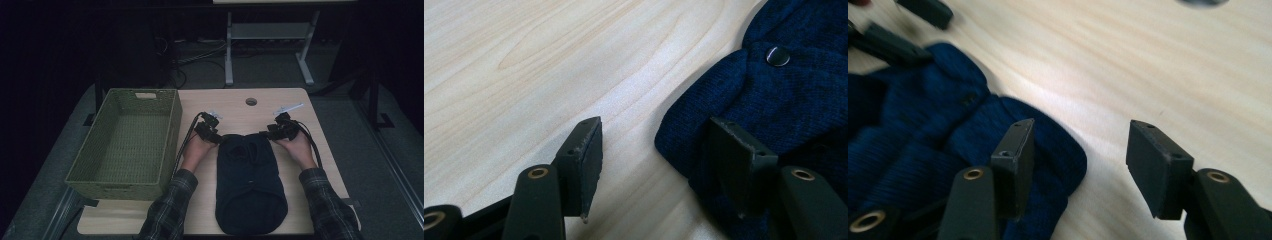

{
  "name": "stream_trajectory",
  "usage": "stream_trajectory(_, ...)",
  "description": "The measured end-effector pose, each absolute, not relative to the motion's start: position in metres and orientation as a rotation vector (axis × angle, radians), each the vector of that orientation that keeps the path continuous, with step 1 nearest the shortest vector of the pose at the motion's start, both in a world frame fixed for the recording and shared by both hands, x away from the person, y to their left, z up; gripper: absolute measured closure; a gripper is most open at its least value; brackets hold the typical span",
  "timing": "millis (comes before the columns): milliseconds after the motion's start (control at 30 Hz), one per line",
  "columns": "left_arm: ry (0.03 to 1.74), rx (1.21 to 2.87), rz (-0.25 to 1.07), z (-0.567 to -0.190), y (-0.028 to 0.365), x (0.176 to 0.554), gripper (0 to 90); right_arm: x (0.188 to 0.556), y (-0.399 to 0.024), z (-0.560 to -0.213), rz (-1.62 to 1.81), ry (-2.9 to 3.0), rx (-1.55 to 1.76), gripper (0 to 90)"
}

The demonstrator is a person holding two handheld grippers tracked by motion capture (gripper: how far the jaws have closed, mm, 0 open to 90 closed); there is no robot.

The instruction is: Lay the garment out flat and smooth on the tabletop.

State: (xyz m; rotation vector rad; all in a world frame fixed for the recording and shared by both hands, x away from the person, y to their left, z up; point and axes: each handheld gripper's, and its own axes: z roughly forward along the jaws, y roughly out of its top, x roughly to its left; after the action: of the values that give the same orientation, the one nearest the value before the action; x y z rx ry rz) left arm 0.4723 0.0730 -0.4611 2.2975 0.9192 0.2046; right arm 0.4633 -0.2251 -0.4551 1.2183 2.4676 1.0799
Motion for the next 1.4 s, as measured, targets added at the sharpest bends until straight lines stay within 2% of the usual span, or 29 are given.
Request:
stream_trajectory(167, 0.915, 2.296, 0.21, -0.462, 0.074, 0.472, 40.0, 0.464, -0.224, -0.467, 1.075, 2.49, 1.244, 45.6)
stream_trajectory(367, 0.904, 2.276, 0.206, -0.463, 0.075, 0.47, 45.4, 0.456, -0.223, -0.473, 1.1, 2.464, 1.202, 54.0)
stream_trajectory(467, 0.904, 2.271, 0.19, -0.462, 0.074, 0.469, 52.7, 0.454, -0.223, -0.474, 1.117, 2.454, 1.206, 61.3)
stream_trajectory(600, 0.898, 2.262, 0.139, -0.462, 0.073, 0.468, 67.0, 0.452, -0.221, -0.474, 1.13, 2.463, 1.209, 68.9)
stream_trajectory(800, 0.923, 2.251, 0.078, -0.462, 0.074, 0.469, 79.3, 0.453, -0.221, -0.474, 1.142, 2.484, 1.224, 78.3)
stream_trajectory(1133, 0.923, 2.295, 0.13, -0.455, 0.072, 0.467, 82.4, 0.452, -0.217, -0.469, 1.092, 2.486, 1.238, 80.3)
stream_trajectory(1400, 0.914, 2.273, 0.197, -0.436, 0.075, 0.464, 82.8, 0.452, -0.211, -0.451, 1.05, 2.466, 1.18, 80.5)
